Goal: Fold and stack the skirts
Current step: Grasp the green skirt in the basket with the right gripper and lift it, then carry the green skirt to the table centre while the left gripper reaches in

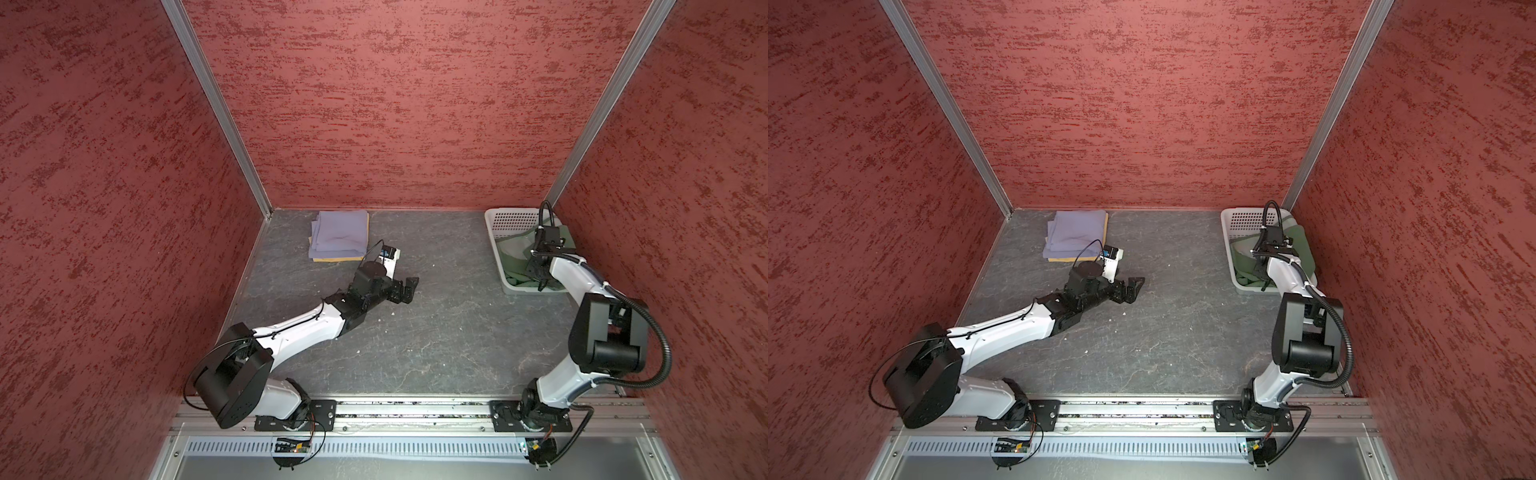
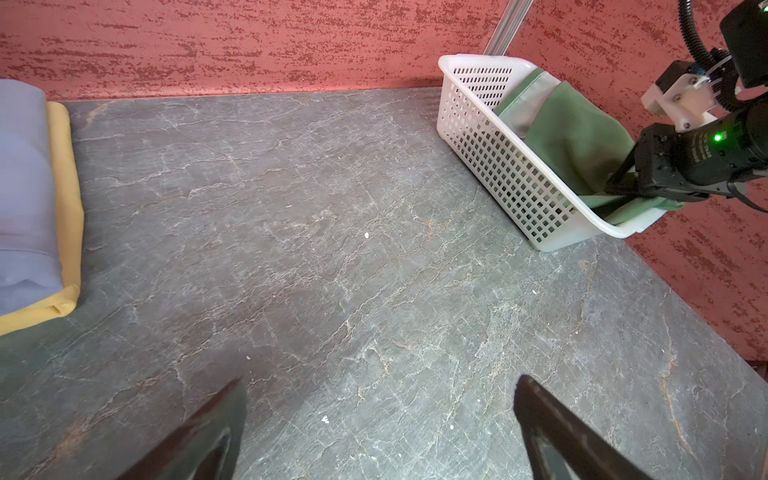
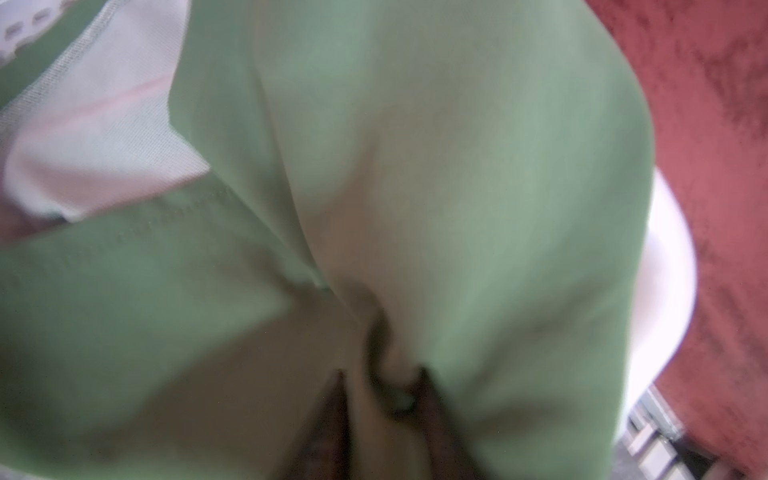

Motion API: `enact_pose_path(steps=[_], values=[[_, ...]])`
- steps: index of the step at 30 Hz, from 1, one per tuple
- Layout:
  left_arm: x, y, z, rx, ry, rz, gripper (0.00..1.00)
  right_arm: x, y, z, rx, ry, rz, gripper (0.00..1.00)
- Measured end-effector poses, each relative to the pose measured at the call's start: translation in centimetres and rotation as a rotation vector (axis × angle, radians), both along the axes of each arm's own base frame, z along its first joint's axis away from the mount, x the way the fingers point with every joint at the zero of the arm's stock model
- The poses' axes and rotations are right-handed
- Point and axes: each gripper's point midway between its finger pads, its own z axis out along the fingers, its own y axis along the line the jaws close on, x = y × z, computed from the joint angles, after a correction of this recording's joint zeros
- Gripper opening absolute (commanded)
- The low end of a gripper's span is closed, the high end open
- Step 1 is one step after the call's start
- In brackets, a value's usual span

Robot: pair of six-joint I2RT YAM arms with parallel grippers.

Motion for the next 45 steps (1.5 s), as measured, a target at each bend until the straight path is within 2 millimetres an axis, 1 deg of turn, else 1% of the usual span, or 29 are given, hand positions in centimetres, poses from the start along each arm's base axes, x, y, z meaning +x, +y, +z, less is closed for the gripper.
enact_pose_path(steps=[3,6,8,11,14,16,17,19,21,24,25,27,29,34,37,41,45], values=[[0.1,0.1,0.0,-0.004,0.002,0.004,0.99,0.5,0.2,0.3,0.013,-0.018,0.008,0.0],[0.0,0.2,0.1,-0.007,0.002,0.006,0.99,1.1,0.4,1.1,0.024,-0.044,0.019,0.0],[0.0,0.2,0.2,-0.009,0.001,0.006,0.99,1.6,0.5,2.2,0.027,-0.072,0.029,0.0],[0.0,0.3,0.4,-0.012,-0.003,0.008,0.99,2.2,0.9,4.8,0.033,-0.144,0.053,0.0],[0.1,0.4,0.5,-0.015,-0.005,0.01,0.99,2.5,1.5,8.8,0.039,-0.25,0.086,0.0],[0.1,0.4,0.6,-0.016,-0.006,0.011,0.99,2.8,1.9,11.9,0.039,-0.33,0.114,0.0],[0.1,0.4,0.6,-0.016,-0.006,0.011,0.99,2.8,2.0,13.2,0.038,-0.359,0.124,0.0],[0.1,0.4,0.6,-0.016,-0.006,0.011,0.99,3.1,2.5,16.7,0.035,-0.443,0.157,0.0],[0.1,0.4,0.6,-0.016,-0.006,0.01,0.99,3.2,3.1,19.6,0.037,-0.513,0.192,0.0],[0.0,0.4,0.5,-0.016,-0.005,0.008,0.99,3.2,4.3,23.5,0.053,-0.608,0.26,0.0],[0.0,0.4,0.5,-0.016,-0.005,0.008,0.99,3.2,4.7,24.4,0.06,-0.629,0.284,0.0],[0.0,0.4,0.5,-0.016,-0.005,0.008,0.99,3.2,6.0,26.3,0.085,-0.678,0.354,0.0],[0.0,0.4,0.5,-0.017,-0.005,0.008,0.99,3.3,7.3,27.6,0.11,-0.712,0.419,0.0],[0.0,0.3,0.5,-0.018,-0.004,0.003,0.99,2.9,11.3,29.2,0.195,-0.764,0.59,0.0],[0.0,0.3,0.5,-0.018,-0.004,0.001,0.99,2.3,14.5,30.2,0.259,-0.789,0.709,0.0],[-0.1,0.3,0.6,-0.019,-0.006,0.0,0.99,1.4,19.5,31.5,0.333,-0.812,0.875,0.0],[-0.1,0.5,1.3,-0.028,-0.021,0.004,0.99,0.3,24.0,31.6,0.381,-0.801,1.009,0.0]])
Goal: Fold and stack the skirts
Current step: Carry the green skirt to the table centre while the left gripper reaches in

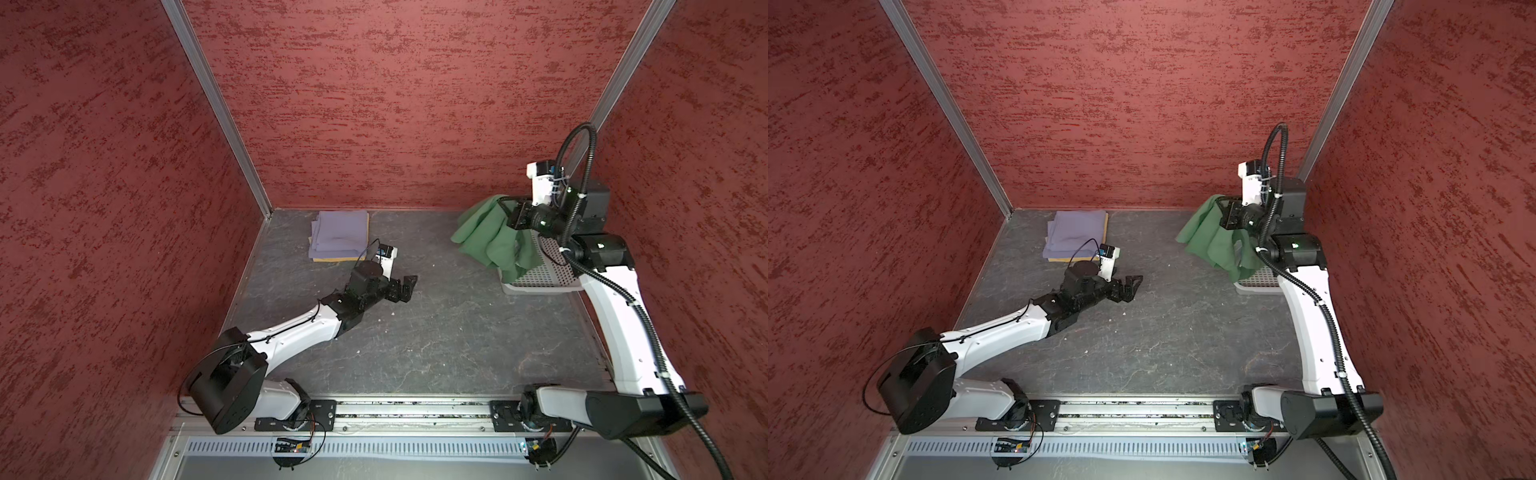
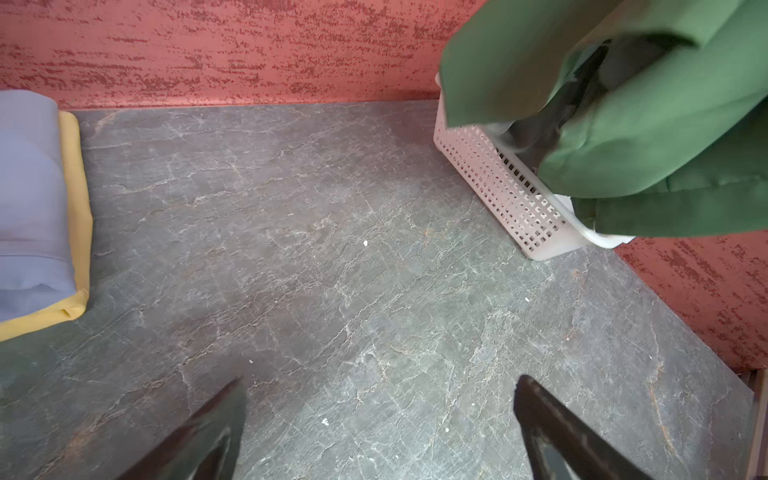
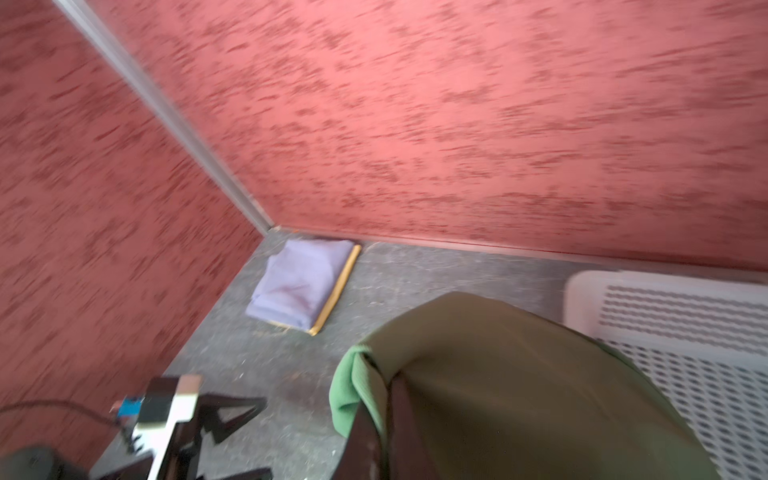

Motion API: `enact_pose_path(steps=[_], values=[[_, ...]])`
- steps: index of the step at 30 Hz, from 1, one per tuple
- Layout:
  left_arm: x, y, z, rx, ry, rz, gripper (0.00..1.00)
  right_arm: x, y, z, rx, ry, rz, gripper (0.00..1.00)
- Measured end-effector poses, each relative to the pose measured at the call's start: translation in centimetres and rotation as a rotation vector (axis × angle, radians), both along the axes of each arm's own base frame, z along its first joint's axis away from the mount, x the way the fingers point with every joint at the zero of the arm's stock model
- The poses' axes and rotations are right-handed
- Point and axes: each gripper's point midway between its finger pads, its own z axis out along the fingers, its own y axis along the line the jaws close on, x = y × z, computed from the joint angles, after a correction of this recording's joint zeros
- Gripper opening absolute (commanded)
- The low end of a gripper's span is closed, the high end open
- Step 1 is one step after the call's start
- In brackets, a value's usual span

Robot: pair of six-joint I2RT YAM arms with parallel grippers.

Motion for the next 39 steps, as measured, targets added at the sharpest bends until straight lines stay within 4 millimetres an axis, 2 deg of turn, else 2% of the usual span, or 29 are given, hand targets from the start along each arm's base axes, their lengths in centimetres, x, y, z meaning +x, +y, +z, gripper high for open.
enact_pose_path(steps=[3,6,9,14,17,20,28,33,39], values=[[-0.2,0.5,0.7,-0.008,-0.022,0.008,0.99,-0.6,3.0,-0.6,-0.012,0.008,0.084,0.0],[-0.4,1.0,1.0,-0.012,-0.036,0.018,0.99,-0.9,5.5,-2.2,-0.023,0.04,0.149,0.0],[-0.5,1.4,1.0,-0.005,-0.047,0.027,0.99,-1.1,7.4,-5.2,-0.032,0.102,0.199,0.0],[-0.6,1.7,0.7,0.008,-0.052,0.032,0.99,-1.5,9.3,-12.0,-0.035,0.248,0.251,0.0],[-0.6,1.7,0.7,0.007,-0.053,0.032,0.99,-1.6,9.7,-15.8,-0.028,0.329,0.259,0.0],[-0.5,1.6,0.1,0.017,-0.041,0.032,0.99,-1.2,9.8,-19.1,-0.031,0.406,0.245,0.06],[-0.2,1.4,-2.8,0.056,0.025,0.039,0.99,2.1,9.9,-27.2,-0.062,0.557,0.167,0.34],[-0.5,1.6,-3.6,0.075,0.055,0.038,0.99,3.3,9.4,-29.5,-0.091,0.58,0.111,0.5],[-1.8,2.0,-5.3,0.169,0.103,-0.014,1.0,4.3,8.5,-30.0,-0.146,0.544,0.068,0.71]])
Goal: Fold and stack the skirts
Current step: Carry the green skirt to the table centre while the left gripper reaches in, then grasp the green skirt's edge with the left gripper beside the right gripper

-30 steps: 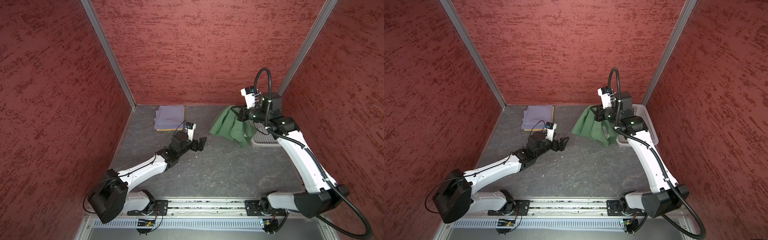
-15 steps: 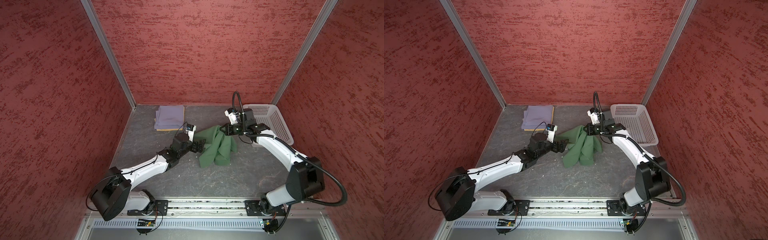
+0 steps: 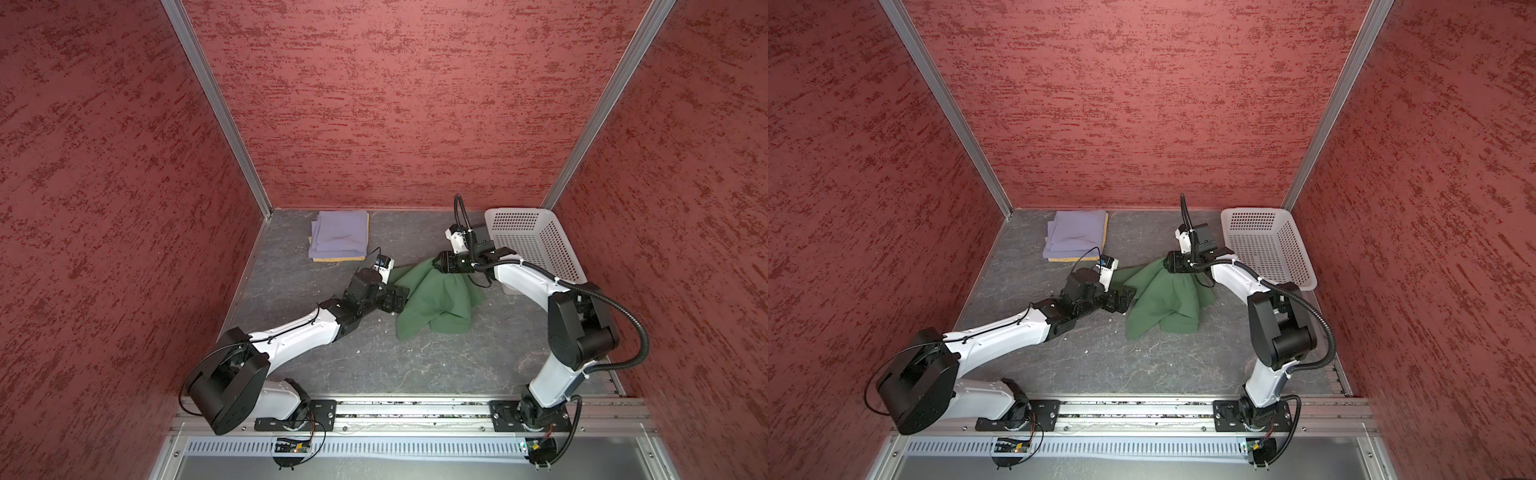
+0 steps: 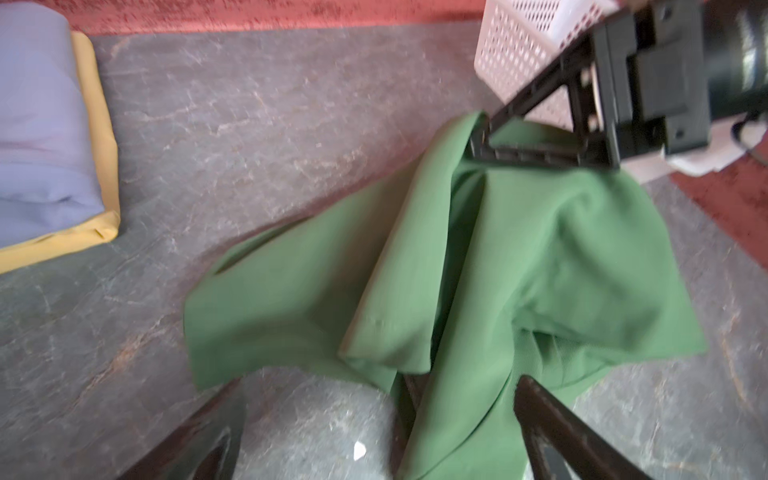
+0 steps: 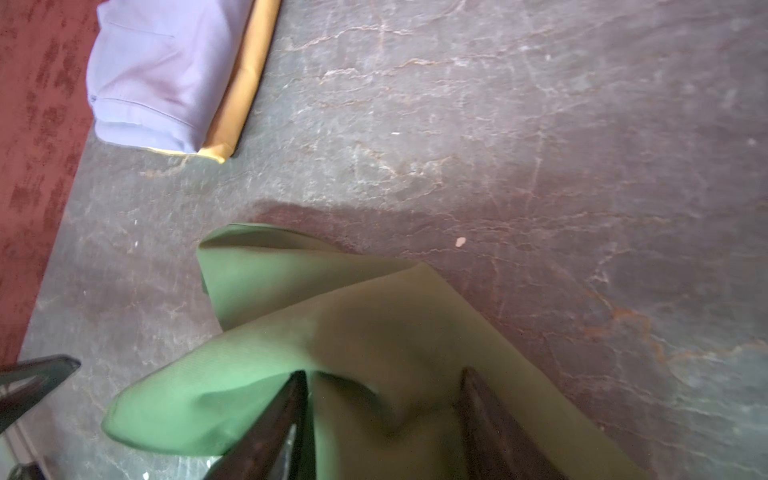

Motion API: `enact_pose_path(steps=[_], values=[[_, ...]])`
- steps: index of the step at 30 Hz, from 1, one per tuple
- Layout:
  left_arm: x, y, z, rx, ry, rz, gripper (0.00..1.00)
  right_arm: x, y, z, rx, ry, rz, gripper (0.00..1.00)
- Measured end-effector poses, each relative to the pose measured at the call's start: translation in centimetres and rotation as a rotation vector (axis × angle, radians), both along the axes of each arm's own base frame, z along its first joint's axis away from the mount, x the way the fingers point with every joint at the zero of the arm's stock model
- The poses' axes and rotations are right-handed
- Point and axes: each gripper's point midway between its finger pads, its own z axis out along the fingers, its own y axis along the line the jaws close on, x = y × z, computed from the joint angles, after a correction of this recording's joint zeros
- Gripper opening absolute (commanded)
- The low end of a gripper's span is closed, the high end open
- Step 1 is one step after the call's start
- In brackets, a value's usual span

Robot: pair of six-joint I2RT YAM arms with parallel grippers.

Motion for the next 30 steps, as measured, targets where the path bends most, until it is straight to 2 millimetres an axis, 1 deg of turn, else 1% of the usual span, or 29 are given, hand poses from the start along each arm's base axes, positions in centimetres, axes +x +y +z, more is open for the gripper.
enact_pose_path(steps=[3,5,7,10,12,14,15,17,19,21,24,26,28,30], values=[[-0.7,-0.2,-0.2,0.073,0.01,-0.055,1.0,0.5,-0.7,0.2,-0.05,-0.042,-0.005,0.75],[-1.3,-0.8,0.2,0.117,0.006,-0.103,1.0,0.8,-1.2,0.9,-0.083,-0.083,-0.009,0.76],[-2.0,-1.5,0.6,0.156,-0.001,-0.155,0.99,0.7,-1.9,2.4,-0.109,-0.147,-0.017,0.76],[-2.8,-2.4,1.0,0.211,-0.006,-0.222,0.98,-0.5,-3.2,5.6,-0.137,-0.253,-0.035,0.76],[-3.3,-2.8,0.5,0.251,0.006,-0.264,0.98,-1.6,-4.2,7.9,-0.146,-0.33,-0.055,0.76],[-3.9,-2.9,-0.3,0.282,0.031,-0.297,0.97,-2.8,-4.9,9.4,-0.144,-0.387,-0.074,0.75],[-4.3,-2.9,-0.9,0.299,0.048,-0.311,0.97,-3.5,-5.3,9.7,-0.141,-0.408,-0.083,0.74],[-4.9,-2.8,-2.0,0.323,0.081,-0.329,0.96,-5.0,-6.0,9.3,-0.136,-0.42,-0.094,0.73],[-5.2,-2.8,-2.8,0.336,0.109,-0.338,0.96,-6.5,-6.4,7.9,-0.131,-0.403,-0.1,0.7],[-5.5,-2.8,-3.6,0.34,0.137,-0.339,0.94,-8.1,-6.8,5.6,-0.123,-0.356,-0.106,0.67],[-5.7,-2.6,-4.5,0.342,0.163,-0.328,0.92,-10.3,-7.2,2.3,-0.104,-0.274,-0.115,0.66],[-5.8,-2.5,-5.2,0.341,0.178,-0.321,0.9,-11.5,-7.3,0.7,-0.086,-0.228,-0.125,0.66],[-5.8,-2.6,-5.9,0.34,0.193,-0.315,0.89,-12.5,-7.3,0.1,-0.064,-0.207,-0.131,0.66],[-5.7,-2.9,-6.6,0.337,0.208,-0.31,0.86,-12.9,-7.4,0.3,-0.043,-0.211,-0.142,0.65]])
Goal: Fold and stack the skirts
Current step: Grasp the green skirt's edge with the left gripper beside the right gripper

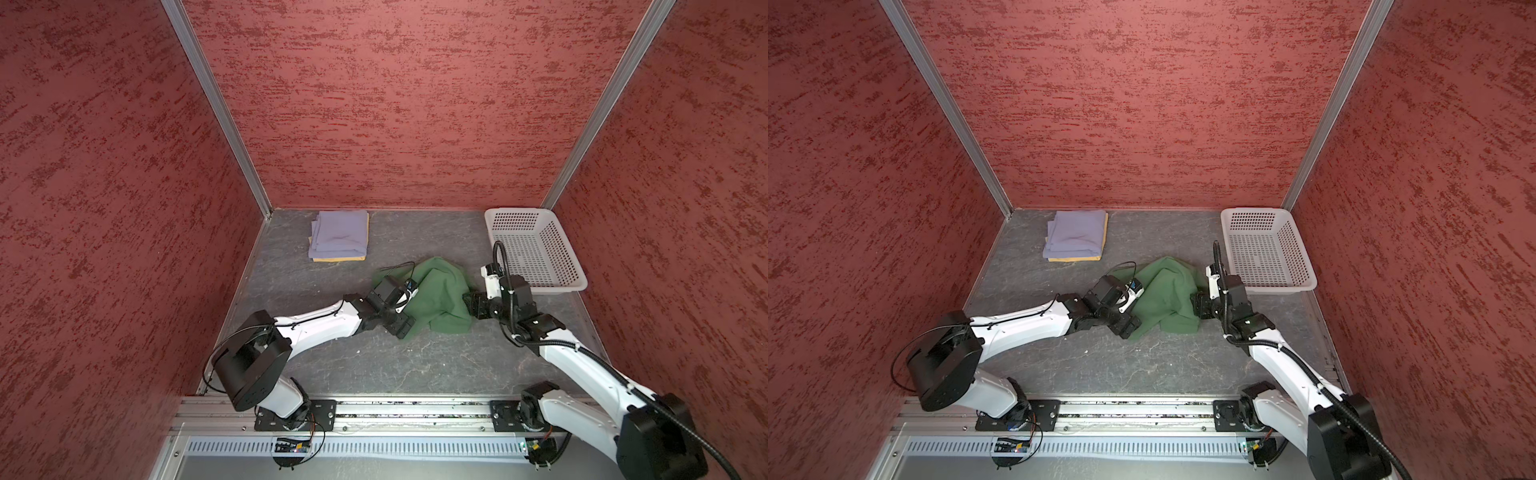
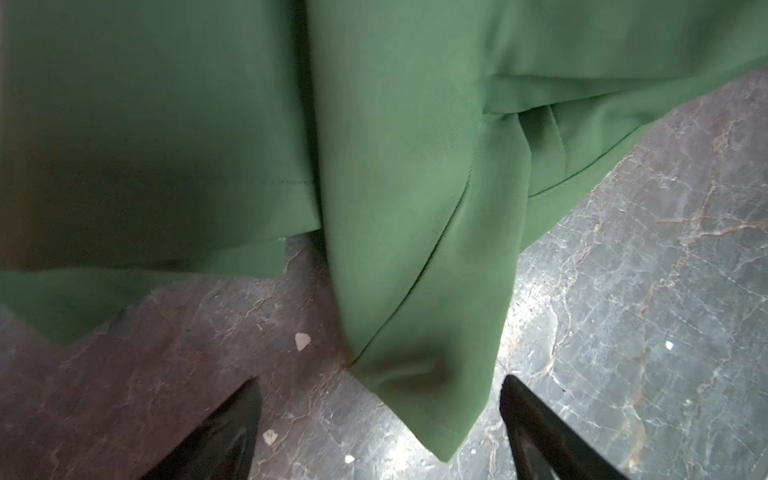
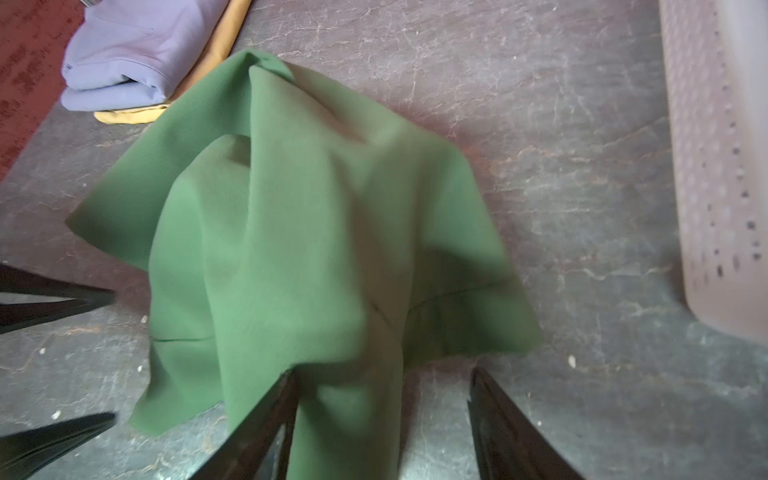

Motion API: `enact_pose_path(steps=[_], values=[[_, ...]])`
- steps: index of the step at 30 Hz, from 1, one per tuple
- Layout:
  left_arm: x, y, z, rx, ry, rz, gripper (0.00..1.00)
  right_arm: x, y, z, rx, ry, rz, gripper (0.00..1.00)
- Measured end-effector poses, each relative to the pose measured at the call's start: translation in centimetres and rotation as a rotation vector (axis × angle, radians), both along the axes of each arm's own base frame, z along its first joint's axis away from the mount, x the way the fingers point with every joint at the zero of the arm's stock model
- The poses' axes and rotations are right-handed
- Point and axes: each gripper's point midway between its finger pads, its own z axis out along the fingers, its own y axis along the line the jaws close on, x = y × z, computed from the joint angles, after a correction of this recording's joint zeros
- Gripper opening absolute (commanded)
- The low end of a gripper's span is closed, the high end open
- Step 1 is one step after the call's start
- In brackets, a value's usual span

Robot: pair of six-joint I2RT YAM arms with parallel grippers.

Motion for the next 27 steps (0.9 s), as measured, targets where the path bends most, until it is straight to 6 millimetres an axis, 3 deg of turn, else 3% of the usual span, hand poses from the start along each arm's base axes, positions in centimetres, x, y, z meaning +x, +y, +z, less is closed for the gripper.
enact_pose_path(steps=[4,10,15,20,24,27], values=[[0.1,-0.5,-1.6,-0.002,0.034,0.006,0.8,-0.2,0.0,1.2,0.044,-0.02,-0.025,0.65],[0.0,-0.9,-2.8,-0.01,0.071,0.016,0.68,-1.0,-0.3,1.1,0.097,0.031,-0.076,0.62],[0.5,-1.7,-2.2,-0.057,0.057,0.024,0.45,-1.9,-0.5,1.0,0.125,0.069,-0.101,0.58],[0.8,-2.3,-1.9,-0.1,0.047,0.022,0.13,-3.0,-0.6,0.7,0.151,0.083,-0.109,0.56],[1.1,-2.5,-1.6,-0.116,0.034,0.022,0.0,-4.1,-0.4,-0.4,0.166,0.121,-0.091,0.53],[1.4,-2.4,-1.4,-0.116,0.027,0.026,0.0,-4.7,-0.3,-1.0,0.173,0.147,-0.081,0.52]])
